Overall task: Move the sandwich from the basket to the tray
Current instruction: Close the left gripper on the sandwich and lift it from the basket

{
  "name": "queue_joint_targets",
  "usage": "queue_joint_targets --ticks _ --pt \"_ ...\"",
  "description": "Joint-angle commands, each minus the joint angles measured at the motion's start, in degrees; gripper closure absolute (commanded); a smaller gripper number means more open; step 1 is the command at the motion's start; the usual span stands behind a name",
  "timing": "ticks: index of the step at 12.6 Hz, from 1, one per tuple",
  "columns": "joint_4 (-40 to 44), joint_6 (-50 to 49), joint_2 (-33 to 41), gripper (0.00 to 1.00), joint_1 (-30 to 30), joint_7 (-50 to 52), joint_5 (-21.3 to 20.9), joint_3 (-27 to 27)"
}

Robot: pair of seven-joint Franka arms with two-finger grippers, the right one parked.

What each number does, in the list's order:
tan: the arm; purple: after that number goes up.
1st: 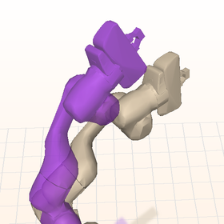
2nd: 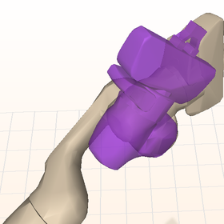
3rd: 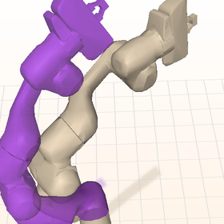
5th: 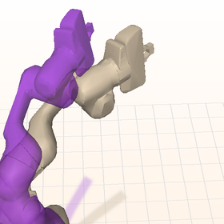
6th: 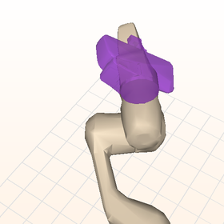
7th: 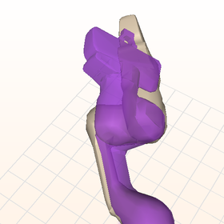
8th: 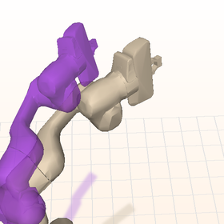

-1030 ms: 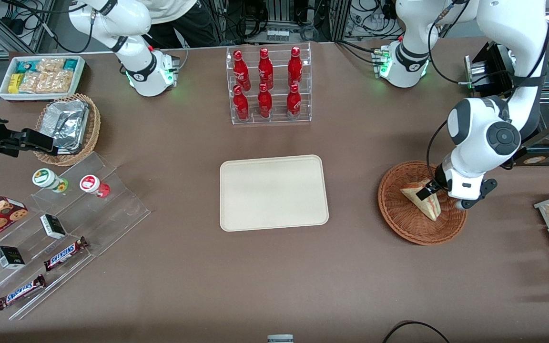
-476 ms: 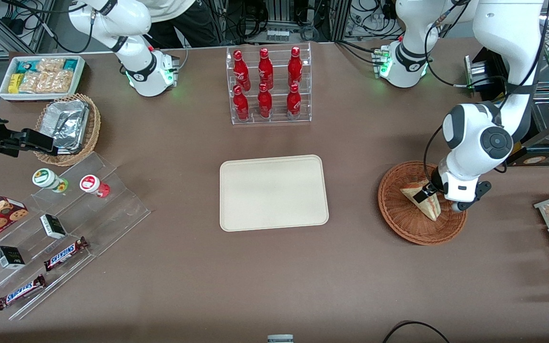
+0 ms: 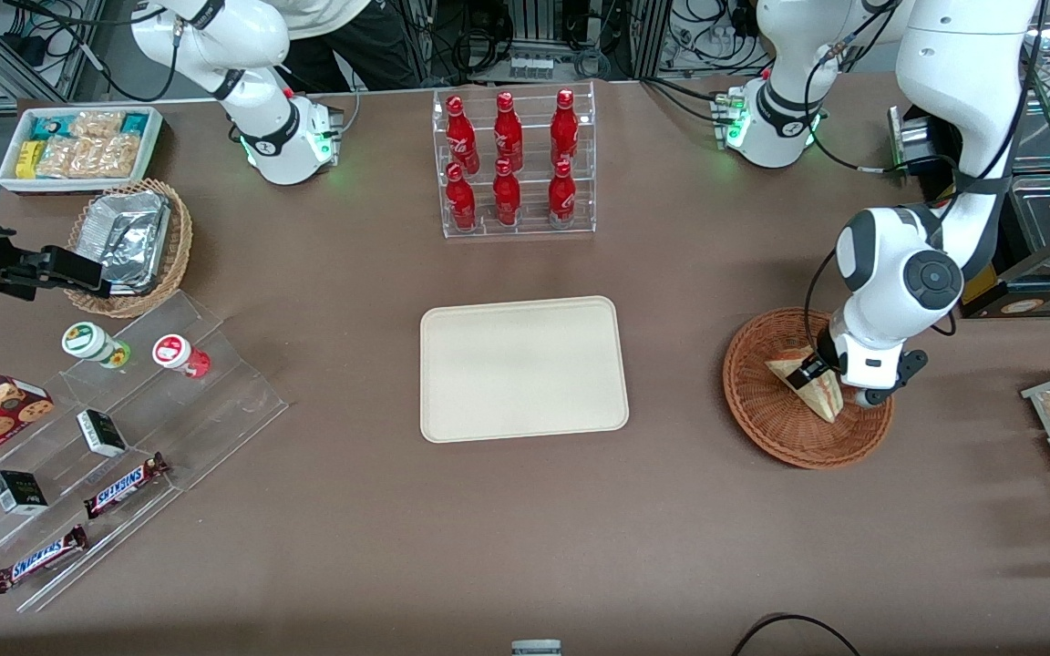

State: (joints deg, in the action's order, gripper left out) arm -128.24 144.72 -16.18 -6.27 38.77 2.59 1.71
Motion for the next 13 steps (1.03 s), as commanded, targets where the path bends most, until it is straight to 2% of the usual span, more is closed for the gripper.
queue_joint_targets --ticks 1,7,13 --pt "-0.52 -1.26 1.5 1.0 0.03 0.0 0.83 0.05" --pt "4.83 -12.86 4.67 1.0 -0.59 -1.68 0.57 -0.12" --pt "9.94 -19.56 4.41 1.0 -0.85 -4.67 0.13 -6.52"
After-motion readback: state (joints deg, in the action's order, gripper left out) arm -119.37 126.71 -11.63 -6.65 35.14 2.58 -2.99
